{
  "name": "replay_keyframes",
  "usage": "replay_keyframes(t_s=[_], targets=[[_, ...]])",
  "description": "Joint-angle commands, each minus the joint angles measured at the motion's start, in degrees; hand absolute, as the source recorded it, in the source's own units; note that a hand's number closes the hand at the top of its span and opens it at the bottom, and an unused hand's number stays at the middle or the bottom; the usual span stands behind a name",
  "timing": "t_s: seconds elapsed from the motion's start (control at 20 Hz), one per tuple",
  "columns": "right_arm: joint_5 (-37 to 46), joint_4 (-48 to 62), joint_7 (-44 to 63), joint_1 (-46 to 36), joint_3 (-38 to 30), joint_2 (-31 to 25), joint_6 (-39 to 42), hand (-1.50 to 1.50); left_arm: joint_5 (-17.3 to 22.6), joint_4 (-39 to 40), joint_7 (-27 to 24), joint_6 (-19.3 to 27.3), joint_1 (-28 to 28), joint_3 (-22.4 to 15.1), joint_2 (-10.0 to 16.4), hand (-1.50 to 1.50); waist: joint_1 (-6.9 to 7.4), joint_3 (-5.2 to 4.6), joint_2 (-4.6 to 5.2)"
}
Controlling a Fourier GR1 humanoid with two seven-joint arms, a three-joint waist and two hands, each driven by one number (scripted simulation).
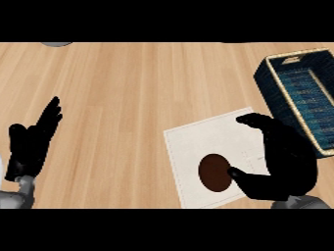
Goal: Pick the cupcake from the placemat and place it in the basket
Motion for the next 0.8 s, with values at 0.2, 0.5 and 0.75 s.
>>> replay_keyframes(t_s=[0.2,0.5,0.75], targets=[[21.54,-6.66,8.3,11.08,-2.71,-9.8,-15.3,-1.5,0.76,2.49,0.75,-2.69,-1.56,1.22,1.64,0.0,-1.02,-0.54,-0.36],[31.25,-16.06,21.68,18.28,-3.48,-28.67,-5.54,-1.5,-0.19,3.49,0.18,-2.38,-1.73,0.98,1.32,0.0,-1.19,-0.7,-0.53],[27.53,-27.75,32.26,22.19,-2.53,-37.31,6.34,-1.5,-2.12,3.38,1.12,-0.27,-3.7,-1.71,-2.5,0.0,0.22,-0.43,-0.24]])
